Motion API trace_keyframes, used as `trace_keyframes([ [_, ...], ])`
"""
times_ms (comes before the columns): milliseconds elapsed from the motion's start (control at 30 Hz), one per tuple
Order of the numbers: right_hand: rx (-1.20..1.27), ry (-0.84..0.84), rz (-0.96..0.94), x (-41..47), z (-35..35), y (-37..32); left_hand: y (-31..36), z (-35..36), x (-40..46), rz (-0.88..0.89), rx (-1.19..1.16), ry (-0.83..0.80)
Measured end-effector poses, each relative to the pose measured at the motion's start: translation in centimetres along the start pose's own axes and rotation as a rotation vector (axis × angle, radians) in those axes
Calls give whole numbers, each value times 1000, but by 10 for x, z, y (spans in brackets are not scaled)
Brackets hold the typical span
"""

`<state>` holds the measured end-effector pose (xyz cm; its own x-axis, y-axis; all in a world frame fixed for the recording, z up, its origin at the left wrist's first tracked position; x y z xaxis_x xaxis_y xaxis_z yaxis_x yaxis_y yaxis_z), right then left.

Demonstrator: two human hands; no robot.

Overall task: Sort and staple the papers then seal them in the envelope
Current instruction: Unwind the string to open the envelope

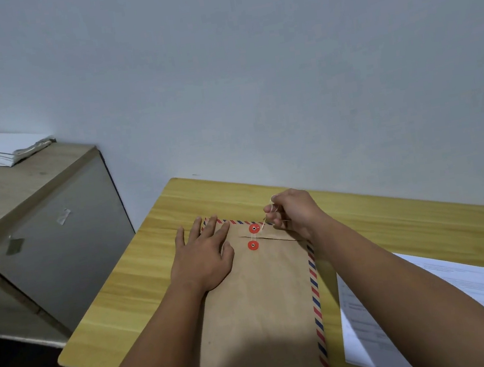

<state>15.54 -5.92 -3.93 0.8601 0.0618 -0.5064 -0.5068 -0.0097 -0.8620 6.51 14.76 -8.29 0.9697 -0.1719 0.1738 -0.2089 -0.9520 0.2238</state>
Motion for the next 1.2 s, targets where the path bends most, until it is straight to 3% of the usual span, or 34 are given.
trace_keyframes([
  [267,-21,-162,-98,-10,19,-6,1,-2,-1,-5,2,-9],
  [400,-35,-439,20,-25,46,-1,1,-1,0,2,11,-10],
  [500,-266,-551,110,-35,54,12,0,0,0,4,9,-12],
  [600,-494,-489,87,-39,49,19,-1,1,0,4,9,-15],
  [700,-747,-305,-52,-42,31,13,-1,1,0,1,2,-14],
  [833,-808,-144,-105,-50,11,8,-2,2,1,0,-4,-16],
  [933,-904,-141,-133,-54,5,12,-3,2,1,-1,-4,-16],
  [1067,-1001,-258,-73,-62,1,24,-3,2,1,-2,2,-15],
  [1200,-1217,-64,-101,-47,-7,15,-3,1,1,0,-2,-17],
])
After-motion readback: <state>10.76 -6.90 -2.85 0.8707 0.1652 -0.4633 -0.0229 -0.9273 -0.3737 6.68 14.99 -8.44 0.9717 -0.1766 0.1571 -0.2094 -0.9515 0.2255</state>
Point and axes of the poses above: each hand's wrist, its own x-axis towards the middle knuckle, its own z-axis out of the palm, y = z × x, the point moved 5 cm from there along x, towards the middle knuckle, and after that the axes turned 11 degrees about z, right-handed, at the moved point
